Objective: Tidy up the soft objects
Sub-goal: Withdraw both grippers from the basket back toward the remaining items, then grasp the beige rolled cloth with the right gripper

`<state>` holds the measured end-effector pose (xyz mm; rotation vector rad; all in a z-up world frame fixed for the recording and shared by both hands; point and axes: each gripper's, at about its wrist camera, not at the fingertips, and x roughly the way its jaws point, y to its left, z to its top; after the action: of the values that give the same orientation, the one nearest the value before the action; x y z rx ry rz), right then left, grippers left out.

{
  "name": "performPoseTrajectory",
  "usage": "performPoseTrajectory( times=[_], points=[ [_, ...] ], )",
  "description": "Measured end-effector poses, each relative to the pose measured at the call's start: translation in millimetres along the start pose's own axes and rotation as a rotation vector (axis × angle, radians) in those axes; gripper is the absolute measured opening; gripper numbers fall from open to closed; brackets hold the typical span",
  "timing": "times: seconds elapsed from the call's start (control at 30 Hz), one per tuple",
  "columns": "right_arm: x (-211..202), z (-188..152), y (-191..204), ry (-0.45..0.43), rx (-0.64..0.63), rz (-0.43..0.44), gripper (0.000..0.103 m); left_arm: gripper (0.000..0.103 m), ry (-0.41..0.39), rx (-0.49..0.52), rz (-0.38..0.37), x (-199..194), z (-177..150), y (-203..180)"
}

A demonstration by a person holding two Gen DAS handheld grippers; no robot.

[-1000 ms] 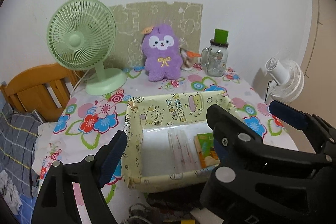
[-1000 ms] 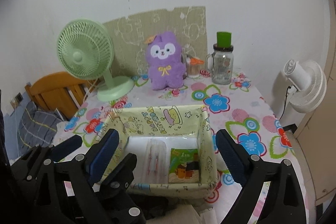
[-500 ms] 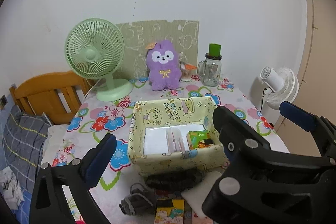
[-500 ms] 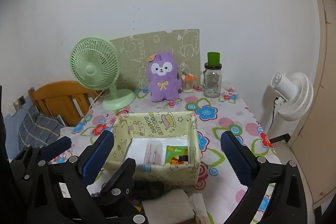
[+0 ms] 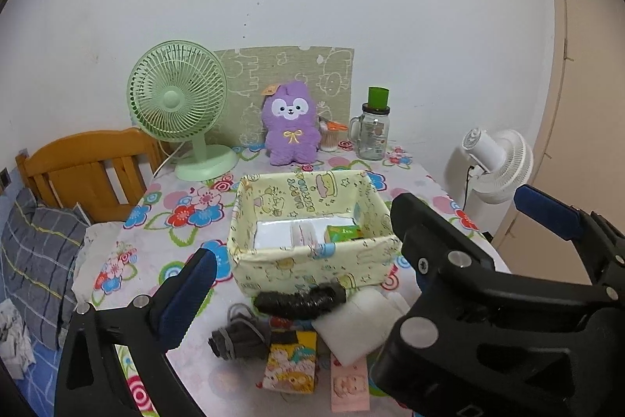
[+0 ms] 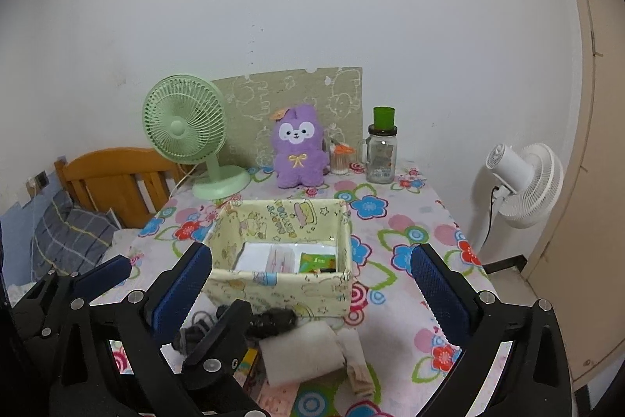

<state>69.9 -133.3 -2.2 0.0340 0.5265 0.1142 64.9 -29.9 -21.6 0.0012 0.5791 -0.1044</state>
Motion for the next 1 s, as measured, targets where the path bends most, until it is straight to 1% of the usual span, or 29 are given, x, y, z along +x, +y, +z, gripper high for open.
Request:
performPoseTrajectory(
  times=[0.07,0.13,0.23,0.4,0.53,0.67,0.9,1.0],
  points=[
    [-6.2,-3.6,1.2,-0.01,-0.005,0.0,0.103,0.103,-0.004,-0.002,-0.006,-4.5,-4.3,-0.6],
    [-11.2,-7.7,2.5,-0.008,-0.009,0.019,0.103,0.103,-0.016,-0.001,-0.015,-9.8,-9.1,-1.1],
    [-15.5,-16.3,2.4,-0.007,-0.004,0.028,0.103,0.103,-0.028,0.007,-0.006,-14.9,-16.3,-2.8],
    [-16.4,-31.2,2.2,0.01,-0.005,0.035,0.103,0.103,-0.016,0.004,-0.002,-15.5,-31.9,-3.8],
    [-14.4,-46.2,-1.5,0.02,0.02,0.041,0.103,0.103,0.003,-0.009,-0.014,-10.9,-44.2,-5.1],
    [-13.5,-59.9,-4.1,0.017,0.014,0.023,0.103,0.103,0.008,-0.007,-0.013,-7.3,-56.5,-8.1],
    [-2.6,-80.6,-11.2,0.046,0.004,0.019,0.103,0.103,0.039,-0.011,-0.027,6.4,-74.3,-12.8],
    [1.3,-87.3,-13.5,0.044,-0.008,-0.008,0.103,0.102,0.056,-0.007,-0.023,14.3,-81.1,-14.8]
  ],
)
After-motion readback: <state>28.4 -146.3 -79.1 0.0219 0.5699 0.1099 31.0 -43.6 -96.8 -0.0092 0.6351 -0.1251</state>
